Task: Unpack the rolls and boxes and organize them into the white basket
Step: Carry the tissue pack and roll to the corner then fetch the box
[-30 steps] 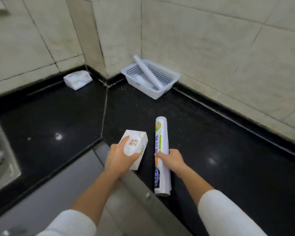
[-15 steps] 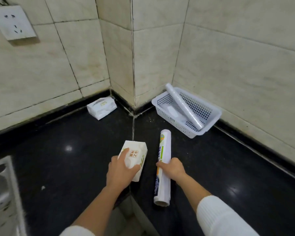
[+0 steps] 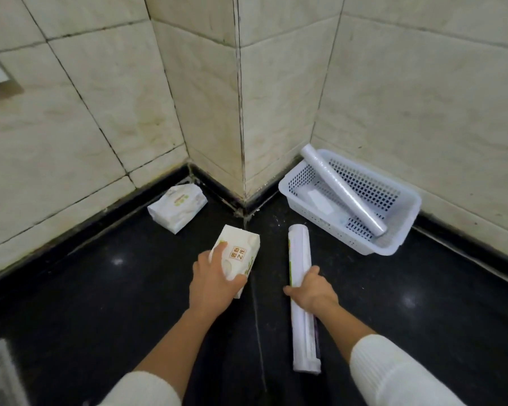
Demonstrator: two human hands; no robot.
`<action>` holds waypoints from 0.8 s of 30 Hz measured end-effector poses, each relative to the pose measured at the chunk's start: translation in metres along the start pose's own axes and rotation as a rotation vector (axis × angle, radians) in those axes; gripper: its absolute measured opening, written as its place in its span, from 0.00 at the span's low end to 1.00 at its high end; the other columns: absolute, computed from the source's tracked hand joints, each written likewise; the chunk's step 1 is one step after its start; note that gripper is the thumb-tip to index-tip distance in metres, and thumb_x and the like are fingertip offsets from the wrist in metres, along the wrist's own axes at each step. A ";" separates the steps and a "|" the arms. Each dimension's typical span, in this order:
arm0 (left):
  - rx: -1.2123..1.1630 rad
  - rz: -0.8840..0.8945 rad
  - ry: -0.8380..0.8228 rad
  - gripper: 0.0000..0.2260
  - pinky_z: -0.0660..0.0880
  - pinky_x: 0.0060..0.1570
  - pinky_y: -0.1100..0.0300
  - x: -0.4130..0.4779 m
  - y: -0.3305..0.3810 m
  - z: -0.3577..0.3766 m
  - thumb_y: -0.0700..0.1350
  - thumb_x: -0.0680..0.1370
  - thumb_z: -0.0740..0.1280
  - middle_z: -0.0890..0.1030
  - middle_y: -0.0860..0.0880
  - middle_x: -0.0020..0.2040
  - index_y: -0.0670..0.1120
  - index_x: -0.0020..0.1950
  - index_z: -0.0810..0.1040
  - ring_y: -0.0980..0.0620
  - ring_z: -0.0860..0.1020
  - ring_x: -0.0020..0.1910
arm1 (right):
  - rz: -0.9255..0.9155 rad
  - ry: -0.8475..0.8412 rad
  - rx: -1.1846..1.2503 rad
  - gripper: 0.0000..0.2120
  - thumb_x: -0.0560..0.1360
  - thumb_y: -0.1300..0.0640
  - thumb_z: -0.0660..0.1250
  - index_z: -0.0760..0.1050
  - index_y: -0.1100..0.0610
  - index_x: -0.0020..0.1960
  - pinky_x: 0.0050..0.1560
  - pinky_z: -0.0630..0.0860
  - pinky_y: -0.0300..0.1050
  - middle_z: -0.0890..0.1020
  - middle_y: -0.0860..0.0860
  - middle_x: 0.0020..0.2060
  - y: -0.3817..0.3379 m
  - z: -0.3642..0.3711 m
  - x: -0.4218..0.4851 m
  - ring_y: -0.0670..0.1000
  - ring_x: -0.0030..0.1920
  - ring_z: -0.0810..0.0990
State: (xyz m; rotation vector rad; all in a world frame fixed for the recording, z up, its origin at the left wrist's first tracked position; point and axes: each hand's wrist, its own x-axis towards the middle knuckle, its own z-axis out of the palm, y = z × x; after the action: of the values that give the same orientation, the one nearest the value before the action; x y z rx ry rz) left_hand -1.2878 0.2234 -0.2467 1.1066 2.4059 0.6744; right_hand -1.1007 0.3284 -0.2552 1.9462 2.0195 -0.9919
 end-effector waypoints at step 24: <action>0.188 0.391 -0.044 0.26 0.58 0.74 0.46 0.056 0.010 -0.001 0.50 0.77 0.64 0.57 0.40 0.76 0.48 0.74 0.63 0.42 0.53 0.75 | 0.052 0.160 0.052 0.35 0.70 0.34 0.65 0.62 0.58 0.65 0.52 0.75 0.52 0.71 0.56 0.63 -0.011 0.001 -0.005 0.59 0.59 0.76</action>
State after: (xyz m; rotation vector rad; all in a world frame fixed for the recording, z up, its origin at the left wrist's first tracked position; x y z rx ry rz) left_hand -1.3166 0.2723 -0.2491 1.6774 2.2705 0.5406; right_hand -1.1103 0.3242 -0.2495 2.1574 2.0315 -0.9119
